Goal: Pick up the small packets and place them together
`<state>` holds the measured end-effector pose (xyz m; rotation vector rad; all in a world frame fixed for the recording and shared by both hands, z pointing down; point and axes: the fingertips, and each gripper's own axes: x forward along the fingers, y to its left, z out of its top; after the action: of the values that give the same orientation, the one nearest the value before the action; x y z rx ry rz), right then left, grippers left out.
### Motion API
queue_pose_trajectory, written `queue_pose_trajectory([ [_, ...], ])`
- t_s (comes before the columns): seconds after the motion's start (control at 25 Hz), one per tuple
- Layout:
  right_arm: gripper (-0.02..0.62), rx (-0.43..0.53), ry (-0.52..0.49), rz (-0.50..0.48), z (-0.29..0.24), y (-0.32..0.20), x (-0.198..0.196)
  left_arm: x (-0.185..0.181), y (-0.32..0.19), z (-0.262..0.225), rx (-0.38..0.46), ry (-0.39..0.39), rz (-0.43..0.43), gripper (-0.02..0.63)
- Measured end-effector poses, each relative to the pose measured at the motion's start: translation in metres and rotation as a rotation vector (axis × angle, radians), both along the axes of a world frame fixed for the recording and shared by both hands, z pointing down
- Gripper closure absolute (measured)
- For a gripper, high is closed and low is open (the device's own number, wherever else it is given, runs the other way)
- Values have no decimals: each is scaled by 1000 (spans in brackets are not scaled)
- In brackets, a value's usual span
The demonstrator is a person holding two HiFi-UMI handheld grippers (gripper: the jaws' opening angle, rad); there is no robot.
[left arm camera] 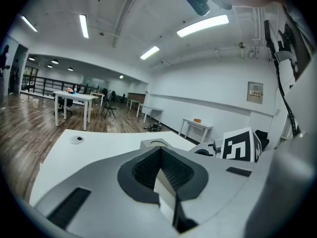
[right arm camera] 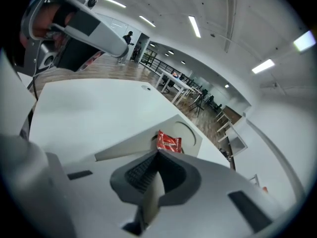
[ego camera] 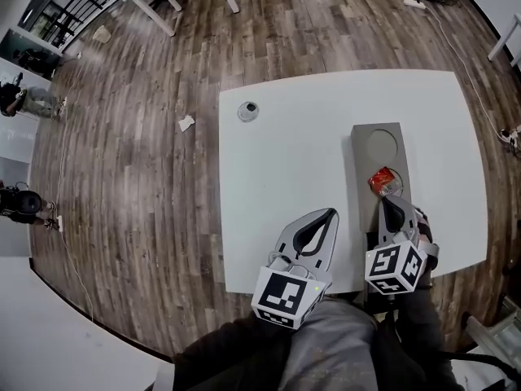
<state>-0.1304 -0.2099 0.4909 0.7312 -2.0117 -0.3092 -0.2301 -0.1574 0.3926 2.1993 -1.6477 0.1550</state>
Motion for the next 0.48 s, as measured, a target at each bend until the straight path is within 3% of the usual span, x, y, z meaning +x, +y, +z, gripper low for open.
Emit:
queue_pose_trajectory([
  [0.48,587,15,-38,48,1,3,-1,2,7,8,-14,9,19,603],
])
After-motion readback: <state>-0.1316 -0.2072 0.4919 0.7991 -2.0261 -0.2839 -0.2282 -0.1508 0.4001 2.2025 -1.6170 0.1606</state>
